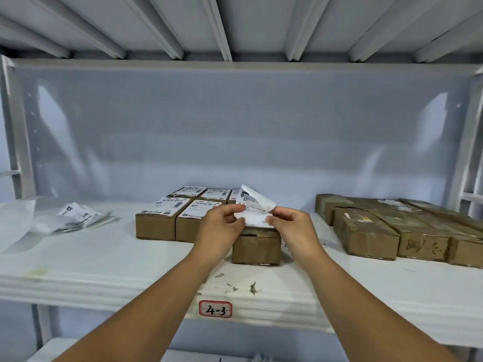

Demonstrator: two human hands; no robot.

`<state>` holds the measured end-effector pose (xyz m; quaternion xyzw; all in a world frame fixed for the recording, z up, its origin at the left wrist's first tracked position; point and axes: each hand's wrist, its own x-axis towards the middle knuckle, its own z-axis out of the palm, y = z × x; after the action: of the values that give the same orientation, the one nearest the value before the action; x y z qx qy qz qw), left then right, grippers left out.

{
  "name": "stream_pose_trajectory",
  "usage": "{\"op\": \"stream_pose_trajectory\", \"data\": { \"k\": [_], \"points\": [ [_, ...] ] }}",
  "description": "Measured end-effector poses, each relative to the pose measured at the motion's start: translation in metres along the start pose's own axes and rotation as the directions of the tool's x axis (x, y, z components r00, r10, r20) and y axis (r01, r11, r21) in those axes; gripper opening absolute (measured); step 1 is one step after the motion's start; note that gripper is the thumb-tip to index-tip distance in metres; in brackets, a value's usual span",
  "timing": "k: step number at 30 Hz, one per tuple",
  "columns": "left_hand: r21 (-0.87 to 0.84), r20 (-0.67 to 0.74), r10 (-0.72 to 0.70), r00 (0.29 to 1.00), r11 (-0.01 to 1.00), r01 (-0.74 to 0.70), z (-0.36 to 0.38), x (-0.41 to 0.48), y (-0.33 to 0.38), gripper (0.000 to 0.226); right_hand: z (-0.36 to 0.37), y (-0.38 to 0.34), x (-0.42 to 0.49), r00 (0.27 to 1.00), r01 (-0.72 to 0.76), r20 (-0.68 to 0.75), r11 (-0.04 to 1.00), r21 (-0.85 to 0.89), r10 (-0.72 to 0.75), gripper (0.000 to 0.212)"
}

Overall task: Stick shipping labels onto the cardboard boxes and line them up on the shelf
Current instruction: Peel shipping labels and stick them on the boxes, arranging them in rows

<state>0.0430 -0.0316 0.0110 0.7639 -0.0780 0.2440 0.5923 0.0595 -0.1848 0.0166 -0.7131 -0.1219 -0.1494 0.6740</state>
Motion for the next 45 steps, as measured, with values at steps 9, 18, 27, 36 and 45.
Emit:
{"op": "stream_pose_trajectory", "data": {
  "k": [9, 18, 27, 36, 45],
  "points": [
    [0.181, 0.007, 0.319, 0.948, 0.932, -0.315, 0.004, -0.008, -0.004, 0.03, 0.002, 0.007, 0.003, 0.999, -0.04, -0.007, 0.98, 0.196, 0.042, 0.028],
    [0.244, 0.011, 0.346, 0.938, 0.909, -0.338, 0.006, -0.007, -0.005, 0.026, 0.001, 0.006, -0.002, 1.0, -0.003, 0.023, 0.992, 0.124, 0.001, 0.033],
    [0.316, 0.034, 0.383, 0.923, 0.873, -0.373, 0.01, -0.012, -0.004, 0.037, 0.001, 0.006, -0.003, 0.997, -0.078, 0.046, 0.963, 0.257, 0.069, 0.029],
    [0.253, 0.055, 0.365, 0.93, 0.896, -0.366, 0.009, -0.01, -0.007, 0.04, -0.001, 0.004, -0.003, 0.996, -0.09, 0.033, 0.95, 0.298, 0.084, 0.025],
    [0.277, 0.023, 0.381, 0.924, 0.886, -0.372, 0.007, -0.005, -0.009, 0.032, -0.001, 0.003, -0.004, 0.998, -0.044, 0.064, 0.958, 0.283, 0.027, 0.029]
  ]
}}
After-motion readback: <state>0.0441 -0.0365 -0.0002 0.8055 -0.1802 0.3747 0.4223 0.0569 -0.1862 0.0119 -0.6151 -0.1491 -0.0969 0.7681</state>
